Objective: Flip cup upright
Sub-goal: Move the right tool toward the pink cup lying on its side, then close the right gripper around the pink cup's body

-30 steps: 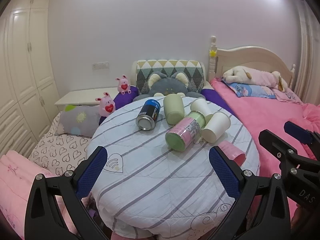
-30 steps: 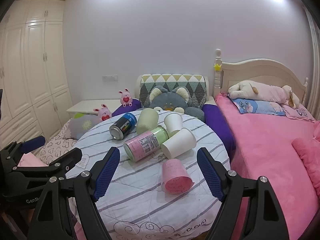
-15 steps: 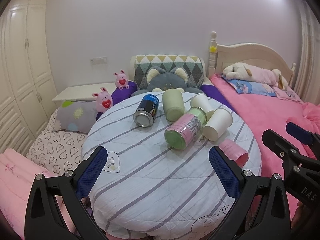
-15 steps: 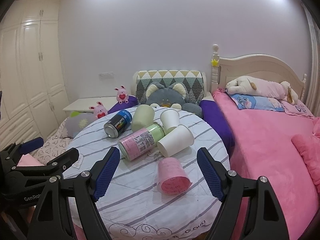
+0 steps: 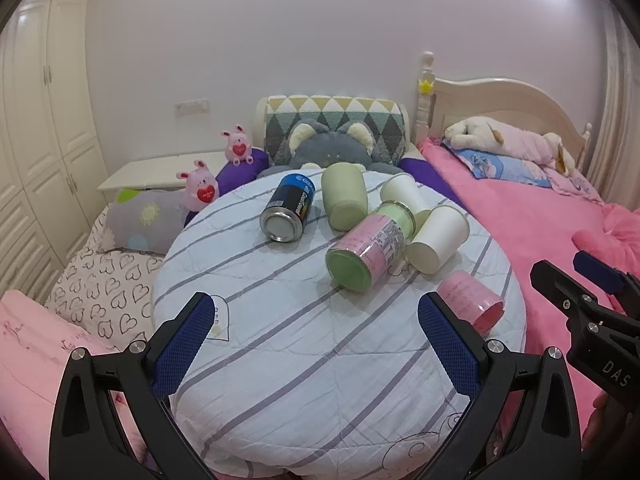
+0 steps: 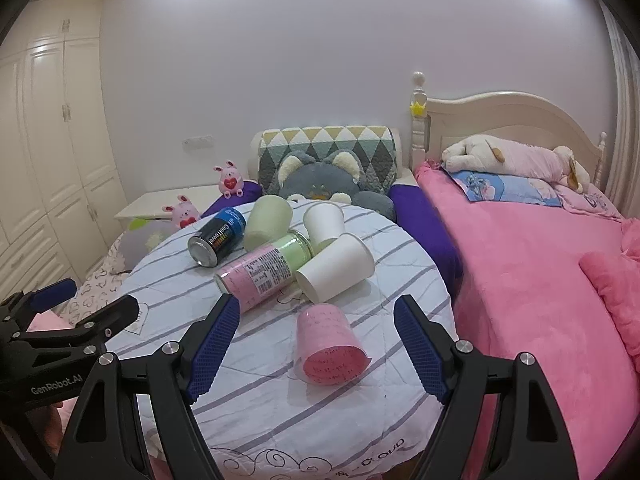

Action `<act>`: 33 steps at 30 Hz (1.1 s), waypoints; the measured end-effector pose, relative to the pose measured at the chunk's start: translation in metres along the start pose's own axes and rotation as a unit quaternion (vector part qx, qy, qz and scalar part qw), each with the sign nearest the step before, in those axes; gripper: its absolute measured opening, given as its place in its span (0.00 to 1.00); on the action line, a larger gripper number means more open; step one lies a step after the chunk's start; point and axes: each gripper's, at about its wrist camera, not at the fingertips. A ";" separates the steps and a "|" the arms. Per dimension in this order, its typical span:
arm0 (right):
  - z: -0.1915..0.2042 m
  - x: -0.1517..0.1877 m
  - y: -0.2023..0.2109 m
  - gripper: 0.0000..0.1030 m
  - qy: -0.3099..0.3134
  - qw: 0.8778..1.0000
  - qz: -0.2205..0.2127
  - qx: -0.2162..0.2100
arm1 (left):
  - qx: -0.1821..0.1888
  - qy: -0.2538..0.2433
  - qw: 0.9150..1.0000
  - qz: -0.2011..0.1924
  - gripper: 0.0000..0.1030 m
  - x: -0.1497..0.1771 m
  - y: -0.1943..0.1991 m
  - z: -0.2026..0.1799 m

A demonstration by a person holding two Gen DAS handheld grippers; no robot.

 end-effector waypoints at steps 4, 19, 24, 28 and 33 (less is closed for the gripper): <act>-0.001 0.003 -0.008 0.78 0.000 1.000 0.010 -0.001 | 0.000 0.006 1.000 0.011 1.00 0.001 -0.009 0.003; -0.010 0.017 -0.039 0.78 -0.004 0.999 0.054 0.005 | -0.004 0.007 0.999 0.051 1.00 0.008 -0.041 -0.001; -0.016 0.025 -0.051 0.78 -0.011 0.997 0.071 0.004 | -0.005 0.003 0.998 0.061 1.00 0.009 -0.051 -0.004; -0.022 0.033 -0.064 0.78 -0.018 0.996 0.085 0.001 | -0.009 0.000 0.998 0.068 1.00 0.010 -0.057 -0.007; -0.024 0.041 -0.077 0.78 -0.022 0.995 0.091 -0.023 | -0.016 0.000 0.997 0.076 1.00 0.010 -0.064 -0.006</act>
Point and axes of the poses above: each gripper's, at about its wrist camera, not at the fingertips, and y roughly against the way its jaws point, z to its left, x to its underside, and after that the axes turned 7 degrees about y, right-handed
